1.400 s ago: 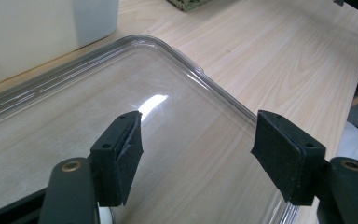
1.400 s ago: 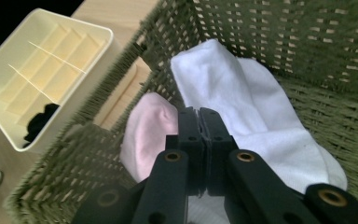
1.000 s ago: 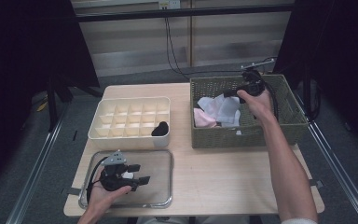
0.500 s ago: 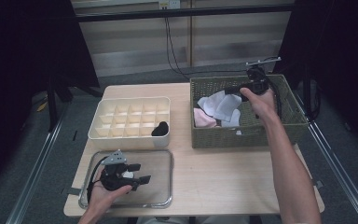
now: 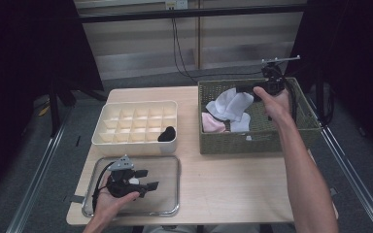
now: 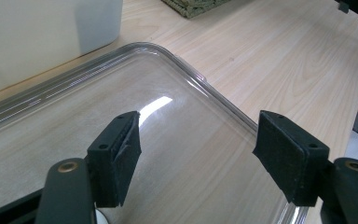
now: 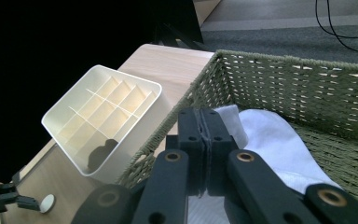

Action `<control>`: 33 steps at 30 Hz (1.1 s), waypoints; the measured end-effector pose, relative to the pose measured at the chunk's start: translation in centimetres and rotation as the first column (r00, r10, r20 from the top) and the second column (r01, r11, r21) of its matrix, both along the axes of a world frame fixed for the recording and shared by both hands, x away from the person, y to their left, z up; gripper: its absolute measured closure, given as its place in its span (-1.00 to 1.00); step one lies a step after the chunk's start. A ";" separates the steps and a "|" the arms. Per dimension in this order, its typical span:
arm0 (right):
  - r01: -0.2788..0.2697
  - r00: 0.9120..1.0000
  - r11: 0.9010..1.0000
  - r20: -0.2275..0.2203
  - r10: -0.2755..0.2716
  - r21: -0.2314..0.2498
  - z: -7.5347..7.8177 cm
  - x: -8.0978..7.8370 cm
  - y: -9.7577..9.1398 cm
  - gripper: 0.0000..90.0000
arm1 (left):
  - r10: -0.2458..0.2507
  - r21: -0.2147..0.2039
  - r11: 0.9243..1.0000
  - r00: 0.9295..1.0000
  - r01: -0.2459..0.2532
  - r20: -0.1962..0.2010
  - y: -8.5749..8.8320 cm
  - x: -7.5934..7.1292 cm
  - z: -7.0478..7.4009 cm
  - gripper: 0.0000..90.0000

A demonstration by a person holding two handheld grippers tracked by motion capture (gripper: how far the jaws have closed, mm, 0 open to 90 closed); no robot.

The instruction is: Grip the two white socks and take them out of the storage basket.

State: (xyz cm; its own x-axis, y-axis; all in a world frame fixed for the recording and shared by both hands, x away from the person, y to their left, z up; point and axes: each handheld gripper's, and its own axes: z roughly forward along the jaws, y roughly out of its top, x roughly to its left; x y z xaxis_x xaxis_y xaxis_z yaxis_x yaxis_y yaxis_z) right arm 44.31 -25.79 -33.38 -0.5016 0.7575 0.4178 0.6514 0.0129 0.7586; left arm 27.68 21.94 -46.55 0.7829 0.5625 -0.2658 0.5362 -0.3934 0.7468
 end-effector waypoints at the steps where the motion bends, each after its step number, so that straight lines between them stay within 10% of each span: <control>1: 0.001 1.000 1.000 0.000 -0.001 0.002 0.1 -0.1 0.0 0.97 | -0.001 0.000 1.000 1.000 0.001 0.001 0.0 0.0 0.0 -0.32; 33: -0.038 0.994 0.997 0.104 0.032 0.061 3.4 -3.4 -0.2 0.97 | -0.001 0.024 1.000 1.000 0.000 0.031 -2.6 1.0 0.3 -0.40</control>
State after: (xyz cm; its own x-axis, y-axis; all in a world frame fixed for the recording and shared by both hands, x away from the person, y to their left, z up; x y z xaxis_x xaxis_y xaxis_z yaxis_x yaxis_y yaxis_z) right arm 40.87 -25.97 -29.97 -0.5701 0.7126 0.4090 0.5698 -0.0158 0.8217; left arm 28.71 19.31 -46.22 0.7907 0.5682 -0.2280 0.5131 -0.4119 0.7531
